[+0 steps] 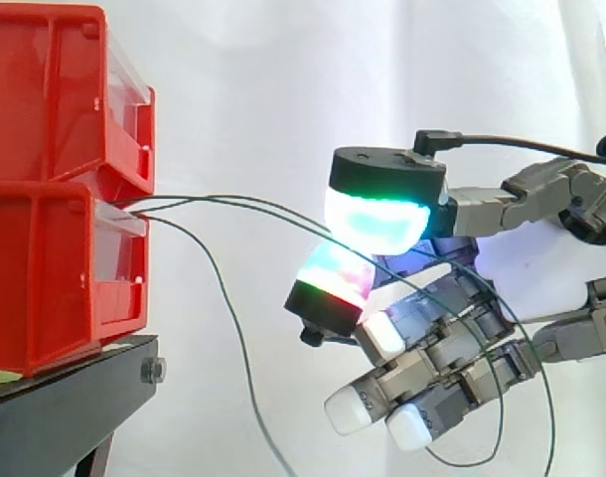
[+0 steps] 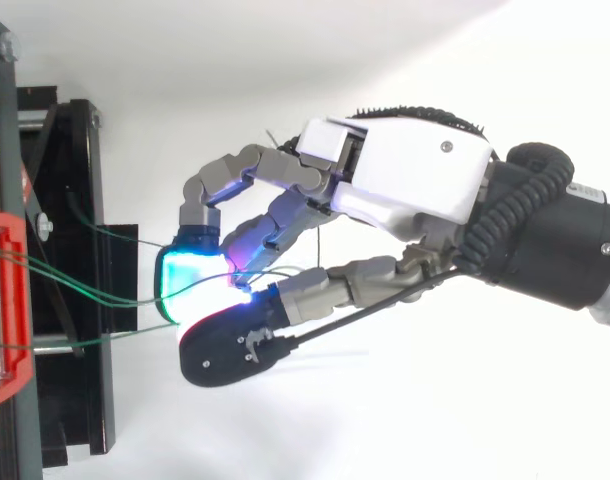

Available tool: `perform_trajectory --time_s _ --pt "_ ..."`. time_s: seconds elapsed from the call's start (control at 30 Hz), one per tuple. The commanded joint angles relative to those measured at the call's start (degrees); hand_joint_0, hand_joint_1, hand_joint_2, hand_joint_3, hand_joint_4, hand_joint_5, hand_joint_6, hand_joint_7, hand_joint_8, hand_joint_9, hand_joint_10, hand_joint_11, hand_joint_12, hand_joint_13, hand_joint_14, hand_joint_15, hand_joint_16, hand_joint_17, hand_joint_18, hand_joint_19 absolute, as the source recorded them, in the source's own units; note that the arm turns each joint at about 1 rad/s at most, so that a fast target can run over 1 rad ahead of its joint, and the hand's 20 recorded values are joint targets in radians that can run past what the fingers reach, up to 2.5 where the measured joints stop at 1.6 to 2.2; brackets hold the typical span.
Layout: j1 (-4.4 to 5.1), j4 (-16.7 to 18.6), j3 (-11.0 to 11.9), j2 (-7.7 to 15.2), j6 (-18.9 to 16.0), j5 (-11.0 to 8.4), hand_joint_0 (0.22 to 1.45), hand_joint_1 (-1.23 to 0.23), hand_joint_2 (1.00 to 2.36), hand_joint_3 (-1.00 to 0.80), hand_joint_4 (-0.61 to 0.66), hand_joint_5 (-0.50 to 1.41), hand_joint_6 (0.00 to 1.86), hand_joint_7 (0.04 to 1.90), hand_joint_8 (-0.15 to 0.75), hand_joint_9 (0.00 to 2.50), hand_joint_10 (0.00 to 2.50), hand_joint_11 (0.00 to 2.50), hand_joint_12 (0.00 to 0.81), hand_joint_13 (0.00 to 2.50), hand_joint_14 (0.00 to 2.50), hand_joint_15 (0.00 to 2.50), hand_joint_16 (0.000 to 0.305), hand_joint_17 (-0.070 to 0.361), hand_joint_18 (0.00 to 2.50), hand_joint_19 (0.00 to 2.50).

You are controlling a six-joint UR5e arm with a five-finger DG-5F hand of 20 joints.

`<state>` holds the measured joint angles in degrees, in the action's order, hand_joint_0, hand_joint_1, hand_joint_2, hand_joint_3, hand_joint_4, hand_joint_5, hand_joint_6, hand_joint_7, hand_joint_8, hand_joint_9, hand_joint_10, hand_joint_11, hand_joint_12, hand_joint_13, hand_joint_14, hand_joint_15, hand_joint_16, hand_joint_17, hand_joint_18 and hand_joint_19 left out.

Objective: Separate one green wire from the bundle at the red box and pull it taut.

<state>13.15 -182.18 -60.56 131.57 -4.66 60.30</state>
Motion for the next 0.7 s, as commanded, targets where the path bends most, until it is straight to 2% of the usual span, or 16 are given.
perform_trajectory --time_s 0.0,0.03,0.1,0.2,0.4,0.53,0.67 --pt "0.03 0.07 0.00 0.00 0.00 0.00 0.66 -0.86 1.00 -0.50 0.09 -0.18 0.91 1.05 0.248 0.94 0.02 0.73 0.347 0.74 0.01 0.34 0.047 0.106 0.71 0.41" --pt "0.03 0.07 0.00 0.00 0.00 0.00 0.66 -0.86 1.00 -0.50 0.10 -0.18 0.91 1.06 0.250 0.94 0.02 0.73 0.347 0.73 0.01 0.35 0.047 0.106 0.71 0.41" --pt "0.03 0.07 0.00 -0.09 0.00 0.00 0.57 -0.78 1.00 -0.50 0.10 -0.17 0.90 1.05 0.261 0.97 0.02 0.73 0.352 0.74 0.01 0.35 0.048 0.108 0.71 0.42" --pt "0.03 0.07 0.00 -0.09 0.00 0.00 0.53 -0.68 1.00 -0.50 0.12 -0.16 0.90 1.06 0.272 0.99 0.02 0.71 0.362 0.76 0.01 0.35 0.050 0.112 0.73 0.43" --pt "0.03 0.07 0.00 -0.09 0.00 0.00 0.54 -0.53 1.00 -0.50 0.12 -0.16 0.89 1.08 0.272 1.02 0.02 0.70 0.363 0.78 0.01 0.35 0.050 0.111 0.74 0.45" --pt "0.03 0.07 0.09 -0.09 0.00 0.09 0.57 -0.50 1.00 -0.50 0.12 -0.16 0.89 1.10 0.273 1.02 0.02 0.71 0.360 0.78 0.01 0.36 0.049 0.109 0.74 0.46" --pt "-0.06 0.07 0.44 0.00 0.00 0.09 0.60 -0.55 1.01 -0.41 0.12 -0.16 0.89 1.13 0.273 1.02 0.02 0.71 0.358 0.78 0.01 0.36 0.048 0.107 0.74 0.47"
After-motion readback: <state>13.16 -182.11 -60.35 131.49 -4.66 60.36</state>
